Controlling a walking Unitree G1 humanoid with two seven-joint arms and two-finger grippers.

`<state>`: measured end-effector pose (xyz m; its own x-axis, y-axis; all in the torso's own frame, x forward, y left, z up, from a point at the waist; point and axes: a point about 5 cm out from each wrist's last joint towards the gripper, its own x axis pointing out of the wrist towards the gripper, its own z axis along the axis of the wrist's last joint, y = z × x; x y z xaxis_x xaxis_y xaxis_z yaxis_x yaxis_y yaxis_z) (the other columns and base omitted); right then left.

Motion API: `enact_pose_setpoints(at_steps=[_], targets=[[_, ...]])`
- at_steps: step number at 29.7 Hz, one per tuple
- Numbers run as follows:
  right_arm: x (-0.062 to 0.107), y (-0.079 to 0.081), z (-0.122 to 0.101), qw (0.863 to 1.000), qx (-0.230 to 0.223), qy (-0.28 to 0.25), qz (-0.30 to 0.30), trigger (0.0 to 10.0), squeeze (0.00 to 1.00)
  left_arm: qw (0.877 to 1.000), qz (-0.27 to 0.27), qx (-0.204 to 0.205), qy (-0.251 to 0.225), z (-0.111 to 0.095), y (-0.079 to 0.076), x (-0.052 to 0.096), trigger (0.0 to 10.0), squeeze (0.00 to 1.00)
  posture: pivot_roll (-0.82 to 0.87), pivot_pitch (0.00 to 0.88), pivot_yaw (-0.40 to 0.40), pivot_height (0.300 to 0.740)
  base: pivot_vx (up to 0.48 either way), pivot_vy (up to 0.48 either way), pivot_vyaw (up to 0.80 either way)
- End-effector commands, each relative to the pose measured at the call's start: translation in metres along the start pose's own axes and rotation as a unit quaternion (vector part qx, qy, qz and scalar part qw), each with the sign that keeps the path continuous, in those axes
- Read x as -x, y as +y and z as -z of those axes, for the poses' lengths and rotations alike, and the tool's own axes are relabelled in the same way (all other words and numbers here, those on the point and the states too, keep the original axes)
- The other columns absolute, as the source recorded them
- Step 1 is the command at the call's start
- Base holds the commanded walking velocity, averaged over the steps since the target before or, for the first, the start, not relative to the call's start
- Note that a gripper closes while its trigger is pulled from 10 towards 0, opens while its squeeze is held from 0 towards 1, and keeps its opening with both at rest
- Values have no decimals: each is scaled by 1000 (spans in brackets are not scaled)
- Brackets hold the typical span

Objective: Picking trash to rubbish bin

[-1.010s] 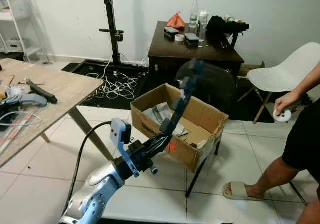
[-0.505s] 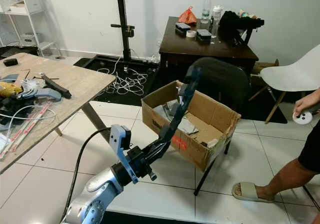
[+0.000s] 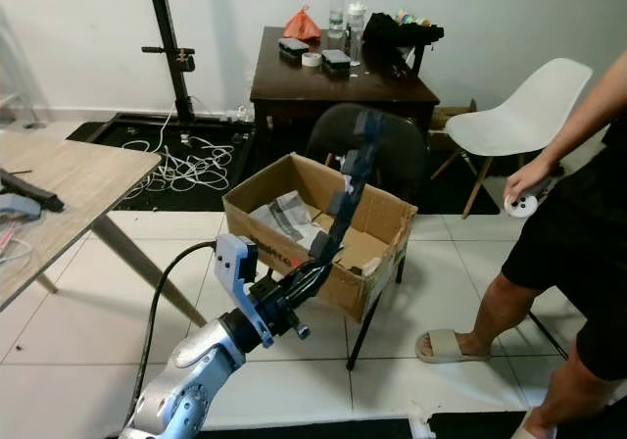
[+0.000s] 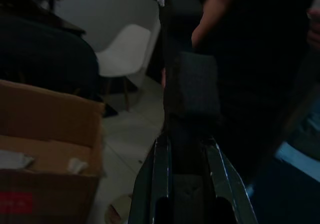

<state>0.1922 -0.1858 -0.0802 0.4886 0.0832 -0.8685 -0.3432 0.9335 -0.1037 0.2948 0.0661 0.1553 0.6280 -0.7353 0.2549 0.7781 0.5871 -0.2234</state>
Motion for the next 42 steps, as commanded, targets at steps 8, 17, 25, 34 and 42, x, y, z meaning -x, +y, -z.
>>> enact_pose_setpoints(at_steps=[8,17,25,34,42], targets=[[1,-18,-55,997,10,-70,24,10000,0,999,-33,-34,-24,-18,13,-7,10000,0,-42,108,-16,740,141,0,0],[6,-34,-83,992,-15,-118,48,10000,0,998,-46,-32,-24,-17,15,8,10000,0,-25,131,0,740,320,0,0],[1,-11,-83,994,11,-108,18,10000,0,997,-49,-37,-42,-25,16,8,10000,0,3,104,-31,740,323,0,0],[0,-7,-82,995,14,-101,21,10000,0,998,-35,-39,-35,-22,19,5,10000,0,-29,82,-20,740,312,0,-87],[1,-20,-69,995,-21,-88,41,10000,0,999,-21,-41,-28,-24,20,0,10000,0,-53,95,-1,740,293,0,-788]])
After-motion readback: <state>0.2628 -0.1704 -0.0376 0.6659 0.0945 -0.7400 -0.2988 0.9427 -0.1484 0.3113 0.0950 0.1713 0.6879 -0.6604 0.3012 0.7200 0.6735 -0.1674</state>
